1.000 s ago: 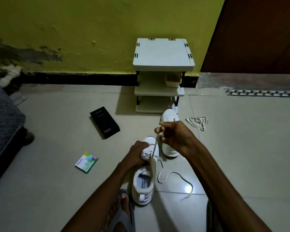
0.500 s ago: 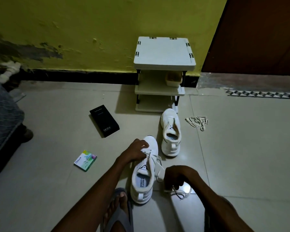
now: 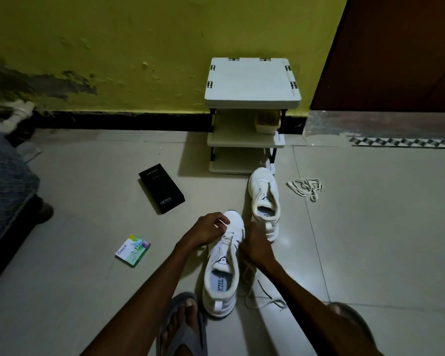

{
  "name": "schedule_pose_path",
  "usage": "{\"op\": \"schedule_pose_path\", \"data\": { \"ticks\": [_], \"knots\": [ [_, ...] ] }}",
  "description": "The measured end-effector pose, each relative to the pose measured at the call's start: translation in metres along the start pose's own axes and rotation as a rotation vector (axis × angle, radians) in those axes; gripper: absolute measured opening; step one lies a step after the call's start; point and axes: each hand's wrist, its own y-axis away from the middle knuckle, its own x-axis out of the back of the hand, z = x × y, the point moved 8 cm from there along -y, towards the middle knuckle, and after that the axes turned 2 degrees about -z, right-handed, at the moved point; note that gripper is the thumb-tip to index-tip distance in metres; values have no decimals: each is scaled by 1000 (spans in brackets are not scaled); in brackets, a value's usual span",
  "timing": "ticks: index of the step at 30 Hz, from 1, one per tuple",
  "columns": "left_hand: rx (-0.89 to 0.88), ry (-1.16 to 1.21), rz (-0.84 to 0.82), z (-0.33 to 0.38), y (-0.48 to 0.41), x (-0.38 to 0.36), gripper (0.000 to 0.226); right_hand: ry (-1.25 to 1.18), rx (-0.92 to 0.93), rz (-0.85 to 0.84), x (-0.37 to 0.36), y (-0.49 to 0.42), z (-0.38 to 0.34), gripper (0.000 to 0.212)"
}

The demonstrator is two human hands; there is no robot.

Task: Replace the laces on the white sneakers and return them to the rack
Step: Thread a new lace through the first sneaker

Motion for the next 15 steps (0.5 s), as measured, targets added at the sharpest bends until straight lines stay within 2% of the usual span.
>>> {"op": "schedule_pose_path", "data": {
  "ticks": [3,5,8,10,13,15],
  "knots": [
    [0,9,11,2,2,3,20,44,-62,-31,9,6,-3,20],
    [-48,-25,-40,7,1,1,25,54,-118,-91,23,9,-12,25],
    [-153,-200,-238,27,5,-16,35,-52,-147,-131,57,19,-43,25],
    [-233,-243,-282,47,8,-24,23,-145,-129,-104,83,28,-64,31],
    [-306,-185,-155,80,8,-9,5,-167,-37,-48,122,44,-89,36],
    [-294,-113,-30,98,7,17,7,-99,17,-41,137,48,-92,28]
  ]
}}
